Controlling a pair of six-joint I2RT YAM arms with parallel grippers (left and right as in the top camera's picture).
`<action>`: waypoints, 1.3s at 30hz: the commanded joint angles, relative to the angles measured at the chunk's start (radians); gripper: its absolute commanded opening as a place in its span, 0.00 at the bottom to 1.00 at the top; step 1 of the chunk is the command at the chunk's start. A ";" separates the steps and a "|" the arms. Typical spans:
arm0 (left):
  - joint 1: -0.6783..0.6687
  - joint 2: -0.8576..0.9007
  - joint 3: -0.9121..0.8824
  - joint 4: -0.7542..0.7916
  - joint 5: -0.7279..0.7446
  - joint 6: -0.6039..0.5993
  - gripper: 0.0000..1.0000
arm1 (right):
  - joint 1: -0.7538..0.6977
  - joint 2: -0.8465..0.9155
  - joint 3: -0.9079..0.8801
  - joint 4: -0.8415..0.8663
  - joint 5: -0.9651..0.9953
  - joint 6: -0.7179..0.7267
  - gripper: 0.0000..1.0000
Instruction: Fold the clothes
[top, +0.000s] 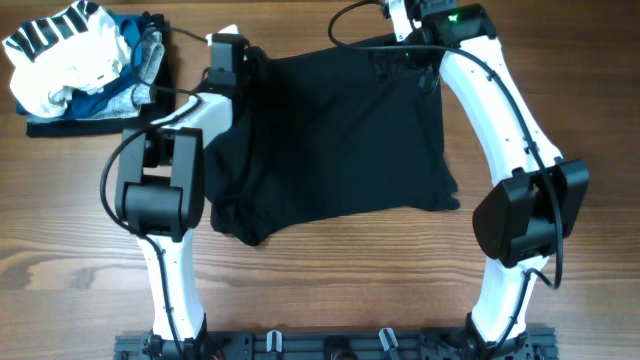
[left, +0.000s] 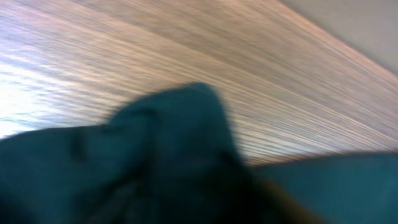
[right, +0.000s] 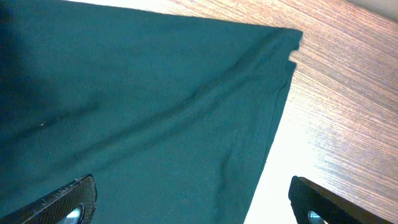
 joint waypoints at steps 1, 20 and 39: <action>0.039 0.011 0.004 -0.004 0.001 -0.031 0.04 | 0.005 -0.046 0.012 -0.002 -0.008 -0.005 1.00; 0.055 0.066 0.031 -0.032 -0.040 -0.036 1.00 | 0.005 -0.050 0.012 -0.011 -0.031 -0.005 1.00; 0.079 0.146 0.092 -0.118 0.027 -0.128 0.99 | 0.005 -0.053 0.012 -0.066 -0.080 -0.006 1.00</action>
